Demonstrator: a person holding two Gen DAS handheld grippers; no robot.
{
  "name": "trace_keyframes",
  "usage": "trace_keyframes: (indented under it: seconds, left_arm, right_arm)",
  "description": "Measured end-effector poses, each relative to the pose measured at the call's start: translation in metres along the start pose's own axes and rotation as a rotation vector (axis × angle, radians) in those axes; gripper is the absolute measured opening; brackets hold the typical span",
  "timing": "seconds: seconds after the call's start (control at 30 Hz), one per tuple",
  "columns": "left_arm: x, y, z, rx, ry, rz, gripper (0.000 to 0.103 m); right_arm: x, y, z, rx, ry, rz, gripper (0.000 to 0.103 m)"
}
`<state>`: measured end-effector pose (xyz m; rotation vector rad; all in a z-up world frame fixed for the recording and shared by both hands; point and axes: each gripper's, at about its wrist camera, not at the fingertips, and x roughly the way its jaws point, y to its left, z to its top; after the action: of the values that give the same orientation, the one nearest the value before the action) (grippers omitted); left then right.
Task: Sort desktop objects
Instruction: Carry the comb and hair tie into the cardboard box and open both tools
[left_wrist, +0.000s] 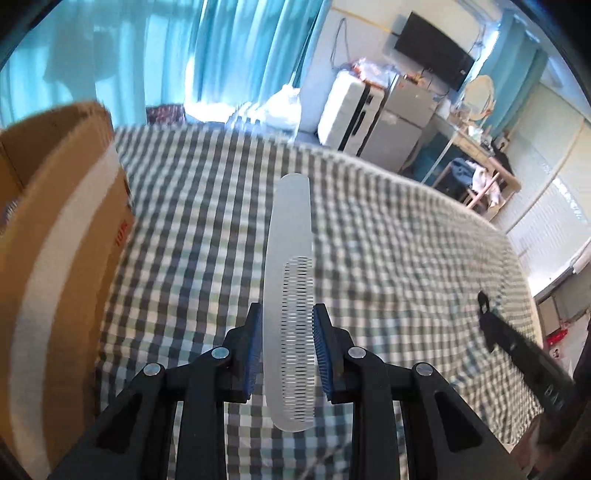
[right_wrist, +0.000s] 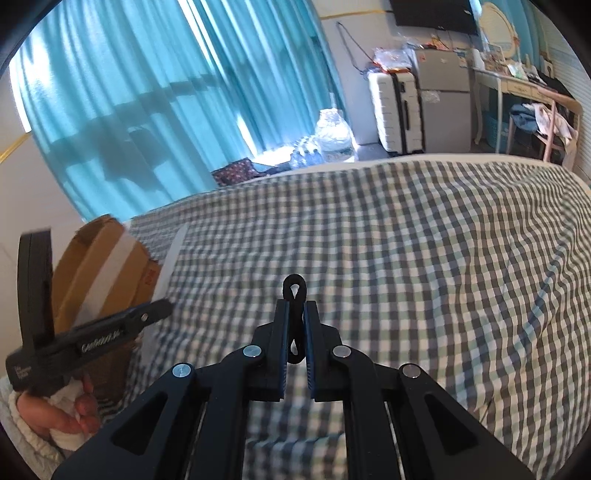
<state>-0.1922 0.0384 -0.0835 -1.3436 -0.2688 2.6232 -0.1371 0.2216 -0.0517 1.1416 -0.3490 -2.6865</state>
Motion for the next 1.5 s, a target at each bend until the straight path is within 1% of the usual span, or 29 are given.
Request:
trace_keyframes:
  seconds: [0.13, 0.17, 0.23, 0.37, 0.47, 0.57, 0.7, 0.87, 0.93, 1.07, 1.2, 1.3, 1.4, 1.43, 1.47, 1.5]
  left_arm:
    - [-0.032, -0.001, 0.008, 0.007, -0.046, -0.023, 0.026]
    - [-0.037, -0.001, 0.012, -0.001, -0.055, -0.017, 0.026]
    - [-0.057, 0.005, 0.014, -0.017, -0.075, -0.039, 0.026]
    - [-0.093, 0.007, 0.029, -0.009, -0.149, -0.059, 0.026]
    - [-0.119, 0.013, 0.041, -0.007, -0.198, -0.051, 0.027]
    - [-0.152, 0.036, 0.047, -0.013, -0.242, -0.033, 0.027]
    - [-0.193, 0.08, 0.051, -0.046, -0.291, 0.005, 0.027]
    - [-0.213, 0.133, 0.057, -0.08, -0.307, 0.08, 0.027]
    - [-0.212, 0.16, 0.056, -0.098, -0.299, 0.111, 0.027]
    - [-0.189, 0.201, 0.048, -0.124, -0.249, 0.149, 0.027]
    - [-0.162, 0.234, 0.04, -0.14, -0.187, 0.164, 0.027]
    - [-0.142, 0.247, 0.037, -0.143, -0.14, 0.162, 0.027]
    - [-0.13, 0.254, 0.035, -0.138, -0.119, 0.171, 0.027]
    - [-0.127, 0.254, 0.035, -0.136, -0.116, 0.176, 0.028]
    - [-0.125, 0.253, 0.034, -0.127, -0.112, 0.18, 0.028]
    - [-0.124, 0.252, 0.033, -0.115, -0.106, 0.184, 0.036]
  right_arm:
    - [-0.028, 0.025, -0.002, -0.03, -0.037, 0.041, 0.008]
    - [-0.034, 0.03, -0.002, -0.04, -0.045, 0.048, 0.008]
    - [-0.047, 0.045, -0.001, -0.059, -0.065, 0.063, 0.008]
    - [-0.071, 0.073, 0.001, -0.091, -0.104, 0.1, 0.008]
    - [-0.085, 0.097, 0.005, -0.108, -0.127, 0.145, 0.008]
    - [-0.095, 0.127, 0.01, -0.143, -0.153, 0.182, 0.008]
    - [-0.092, 0.176, 0.019, -0.186, -0.159, 0.262, 0.008]
    - [-0.067, 0.238, 0.024, -0.244, -0.119, 0.37, 0.008]
    - [-0.052, 0.258, 0.024, -0.259, -0.095, 0.403, 0.008]
    - [-0.01, 0.292, 0.019, -0.262, -0.027, 0.447, 0.008]
    - [0.028, 0.314, 0.017, -0.27, 0.03, 0.437, 0.008]
    - [0.048, 0.323, 0.017, -0.28, 0.047, 0.424, 0.008]
    - [0.06, 0.329, 0.02, -0.277, 0.042, 0.402, 0.008]
    - [0.065, 0.33, 0.021, -0.282, 0.037, 0.388, 0.012]
    - [0.067, 0.332, 0.022, -0.282, 0.03, 0.372, 0.027]
    - [0.069, 0.331, 0.023, -0.276, 0.02, 0.349, 0.042]
